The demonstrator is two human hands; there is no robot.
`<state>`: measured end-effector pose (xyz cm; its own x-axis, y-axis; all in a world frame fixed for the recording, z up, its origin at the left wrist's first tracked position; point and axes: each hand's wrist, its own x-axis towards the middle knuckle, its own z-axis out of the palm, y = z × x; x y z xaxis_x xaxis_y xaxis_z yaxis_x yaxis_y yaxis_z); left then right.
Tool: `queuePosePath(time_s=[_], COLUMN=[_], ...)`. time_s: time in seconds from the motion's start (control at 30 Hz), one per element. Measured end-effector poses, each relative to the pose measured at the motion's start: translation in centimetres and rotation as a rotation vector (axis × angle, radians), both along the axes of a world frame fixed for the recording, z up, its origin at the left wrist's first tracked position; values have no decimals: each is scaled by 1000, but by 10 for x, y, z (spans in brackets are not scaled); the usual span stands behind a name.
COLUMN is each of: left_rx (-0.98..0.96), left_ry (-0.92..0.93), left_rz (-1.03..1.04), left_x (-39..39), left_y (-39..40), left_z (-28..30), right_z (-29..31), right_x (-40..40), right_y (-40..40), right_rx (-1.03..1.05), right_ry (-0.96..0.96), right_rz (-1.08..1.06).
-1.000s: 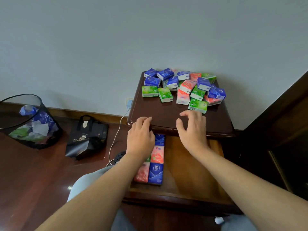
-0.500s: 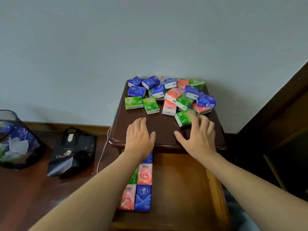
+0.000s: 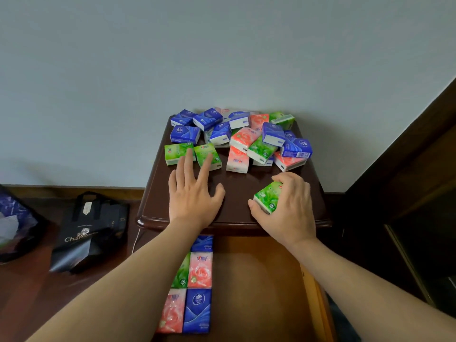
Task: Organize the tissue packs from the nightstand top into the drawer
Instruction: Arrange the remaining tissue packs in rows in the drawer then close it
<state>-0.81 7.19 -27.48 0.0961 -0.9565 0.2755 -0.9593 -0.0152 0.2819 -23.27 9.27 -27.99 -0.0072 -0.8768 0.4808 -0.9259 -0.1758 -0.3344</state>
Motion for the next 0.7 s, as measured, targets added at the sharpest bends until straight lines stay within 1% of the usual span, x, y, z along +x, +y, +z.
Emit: queuePosePath(time_s=[0.1, 0.17, 0.33, 0.4, 0.43, 0.5, 0.57, 0.7], left_rx=[19, -2, -128, -118, -93, -41, -20, -63], left_ry=[8, 33, 86, 133, 127, 77, 84, 179], left_rz=[-2, 9, 16, -14, -32, -56, -41, -17], left_x=[-1, -1, 0, 2, 4, 4, 3, -1], left_y=[0, 1, 5, 5, 4, 3, 9, 41], left_z=[0, 1, -3, -4, -5, -4, -3, -1], right_z=[-3, -3, -4, -2, -1, 5, 13, 34], right_x=[4, 4, 1, 0, 0, -2, -6, -14], right_y=[-1, -1, -3, -3, -3, -5, -5, 4], right_rx=[31, 22, 51, 87, 110, 179, 287, 544], right_ry=[103, 113, 103, 86, 76, 48, -10, -283], right_rz=[-143, -171, -87, -34, -10, 35, 86, 196])
